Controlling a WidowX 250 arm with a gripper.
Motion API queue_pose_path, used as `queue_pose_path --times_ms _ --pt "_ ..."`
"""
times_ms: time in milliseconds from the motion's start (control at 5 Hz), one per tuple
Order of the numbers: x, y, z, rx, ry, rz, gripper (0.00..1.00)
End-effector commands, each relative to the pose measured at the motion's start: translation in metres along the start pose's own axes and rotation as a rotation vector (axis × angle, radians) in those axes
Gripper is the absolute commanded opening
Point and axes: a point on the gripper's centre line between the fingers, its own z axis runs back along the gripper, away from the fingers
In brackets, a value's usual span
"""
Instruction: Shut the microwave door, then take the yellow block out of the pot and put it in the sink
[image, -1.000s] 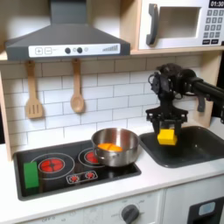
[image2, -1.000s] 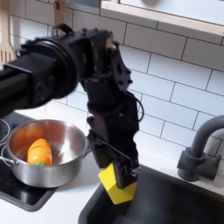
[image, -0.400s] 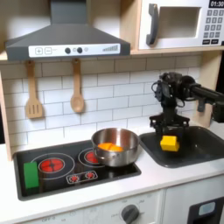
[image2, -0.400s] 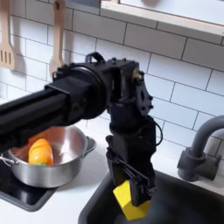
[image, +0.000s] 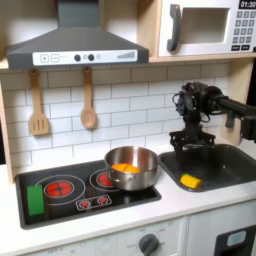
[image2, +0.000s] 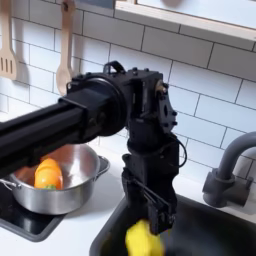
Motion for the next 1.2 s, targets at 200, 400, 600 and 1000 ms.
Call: queue_pose_path --times_ms 200,400,600,1000 --pt "-0.01 0.043 0.048 0.084 -0.103 0.085 1.0" --pt "-0.008 0.058 0.068 0.13 -0.145 0.121 1.0" --pt "-0.011 0.075 0.081 0.226 -0.134 0.212 1.0" --pt "-0.038 0.104 0.074 0.317 -0.018 0.385 1.0"
